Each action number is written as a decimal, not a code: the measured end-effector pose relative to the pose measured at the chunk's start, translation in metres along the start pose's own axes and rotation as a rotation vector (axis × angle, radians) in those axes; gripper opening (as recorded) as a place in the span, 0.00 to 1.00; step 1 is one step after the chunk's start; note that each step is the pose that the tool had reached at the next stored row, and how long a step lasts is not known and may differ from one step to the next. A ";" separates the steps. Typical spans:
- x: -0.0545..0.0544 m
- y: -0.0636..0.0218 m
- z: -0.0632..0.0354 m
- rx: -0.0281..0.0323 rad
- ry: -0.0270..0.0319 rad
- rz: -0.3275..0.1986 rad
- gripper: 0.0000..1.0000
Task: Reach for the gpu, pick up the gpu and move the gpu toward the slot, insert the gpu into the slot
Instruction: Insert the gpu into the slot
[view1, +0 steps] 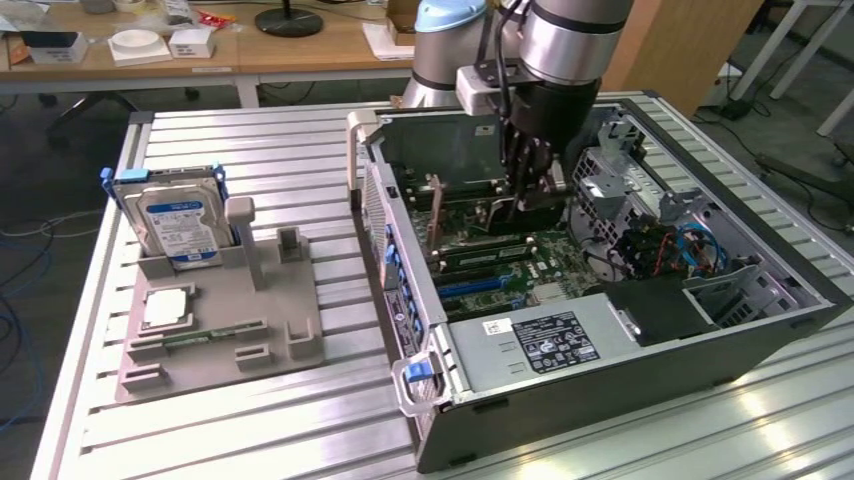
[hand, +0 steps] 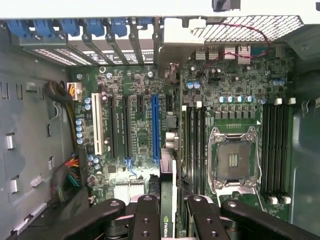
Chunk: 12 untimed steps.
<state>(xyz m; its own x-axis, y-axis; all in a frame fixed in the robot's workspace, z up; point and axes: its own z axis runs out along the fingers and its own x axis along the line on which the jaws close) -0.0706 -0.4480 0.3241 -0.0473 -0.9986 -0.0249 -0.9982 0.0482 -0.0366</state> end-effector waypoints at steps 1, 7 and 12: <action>0.000 0.0004 0.0006 0.0000 0.0000 0.000 0.26; 0.004 0.0005 0.0051 0.0000 -0.0001 0.000 0.26; 0.009 0.0004 0.0074 0.0001 -0.0002 0.000 0.26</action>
<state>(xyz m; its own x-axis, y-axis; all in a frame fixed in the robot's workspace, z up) -0.0711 -0.4565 0.3165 -0.0472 -0.9986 -0.0251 -0.9982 0.0481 -0.0366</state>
